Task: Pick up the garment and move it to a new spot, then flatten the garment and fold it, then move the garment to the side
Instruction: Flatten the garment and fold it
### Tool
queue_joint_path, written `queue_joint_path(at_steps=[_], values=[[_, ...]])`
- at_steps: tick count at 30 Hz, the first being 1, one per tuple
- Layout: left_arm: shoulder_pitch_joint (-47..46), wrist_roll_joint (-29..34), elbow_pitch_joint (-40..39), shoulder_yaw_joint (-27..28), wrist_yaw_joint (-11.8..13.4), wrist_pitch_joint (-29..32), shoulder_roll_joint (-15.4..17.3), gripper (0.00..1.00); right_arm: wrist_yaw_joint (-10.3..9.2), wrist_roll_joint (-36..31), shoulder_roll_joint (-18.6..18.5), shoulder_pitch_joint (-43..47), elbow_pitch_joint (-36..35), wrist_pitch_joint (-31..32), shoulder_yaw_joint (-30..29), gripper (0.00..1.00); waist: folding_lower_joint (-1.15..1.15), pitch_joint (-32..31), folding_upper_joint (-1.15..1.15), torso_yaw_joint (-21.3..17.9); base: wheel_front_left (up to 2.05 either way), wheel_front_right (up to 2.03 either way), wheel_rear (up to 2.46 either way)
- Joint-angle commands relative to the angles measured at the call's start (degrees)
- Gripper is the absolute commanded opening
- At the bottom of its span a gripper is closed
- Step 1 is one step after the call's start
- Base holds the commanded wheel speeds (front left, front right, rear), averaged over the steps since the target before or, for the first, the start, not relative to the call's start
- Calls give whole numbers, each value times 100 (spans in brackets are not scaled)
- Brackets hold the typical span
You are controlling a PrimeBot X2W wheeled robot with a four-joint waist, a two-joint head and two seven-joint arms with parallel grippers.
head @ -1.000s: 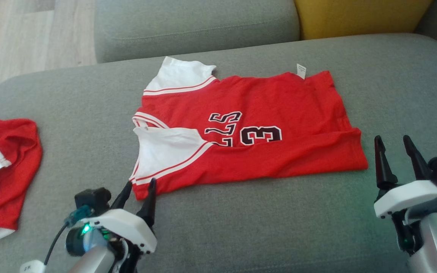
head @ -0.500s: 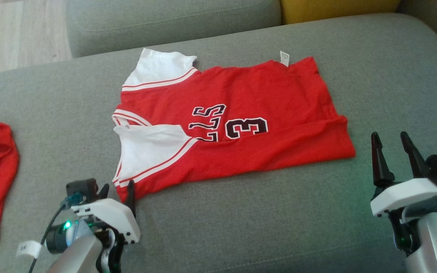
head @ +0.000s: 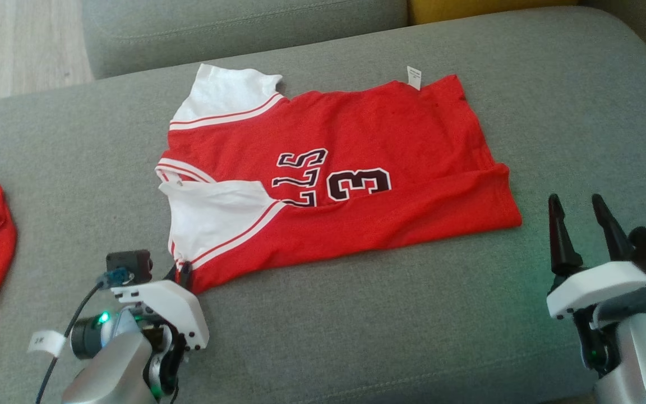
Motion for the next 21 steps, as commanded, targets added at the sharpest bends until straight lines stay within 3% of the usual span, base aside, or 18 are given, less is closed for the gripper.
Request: queue_joint_path(at_steps=[1, 11, 21], values=[[-211, 24, -79, 158, 3, -72, 145, 0, -5, -56, -19, -140, -131, 33, 72, 100, 0, -2, 0, 21, 0, 0, 0], [-307, 213, -742, 326, 50, -798, 210, 0, -5, 555, 316, -503, 691, 745, -226, 100, 0, 37, 0, 290, 0, 0, 0], [-254, 387, -1257, 258, 23, -876, 174, 0, -5, 485, 183, -1108, 1677, 889, -414, 100, 0, 226, 0, 573, 0, 0, 0]])
